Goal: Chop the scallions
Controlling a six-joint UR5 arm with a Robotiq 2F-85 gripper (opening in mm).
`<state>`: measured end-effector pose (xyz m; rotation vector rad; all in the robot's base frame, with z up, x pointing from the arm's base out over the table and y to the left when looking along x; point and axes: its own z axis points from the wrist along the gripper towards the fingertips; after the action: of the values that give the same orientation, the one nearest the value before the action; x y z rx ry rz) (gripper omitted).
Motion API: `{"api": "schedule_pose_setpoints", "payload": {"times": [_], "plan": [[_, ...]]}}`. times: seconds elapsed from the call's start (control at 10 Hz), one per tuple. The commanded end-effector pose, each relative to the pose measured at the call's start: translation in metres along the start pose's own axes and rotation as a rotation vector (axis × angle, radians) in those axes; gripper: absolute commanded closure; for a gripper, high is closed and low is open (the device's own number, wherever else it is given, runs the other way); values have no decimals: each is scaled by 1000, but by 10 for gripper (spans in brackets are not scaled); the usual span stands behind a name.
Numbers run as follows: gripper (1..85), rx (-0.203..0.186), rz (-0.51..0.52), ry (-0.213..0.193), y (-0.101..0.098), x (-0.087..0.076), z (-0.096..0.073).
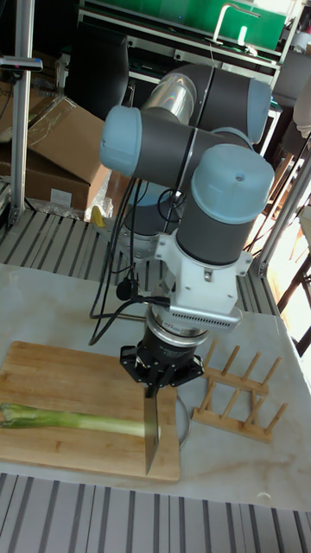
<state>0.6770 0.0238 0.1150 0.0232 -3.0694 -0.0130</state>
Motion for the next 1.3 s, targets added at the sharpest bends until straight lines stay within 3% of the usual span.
{"api": "schedule_pose_setpoints", "payload": {"times": [0.0,0.4,0.6,0.9,1.2], "plan": [[847,-5,-12,4,-14,-7,-1],[847,-30,25,0,-19,-18,24],[847,-21,36,20,-22,-10,22],[847,-54,50,21,-7,-12,25],[847,-50,46,19,-8,-11,23]]}}
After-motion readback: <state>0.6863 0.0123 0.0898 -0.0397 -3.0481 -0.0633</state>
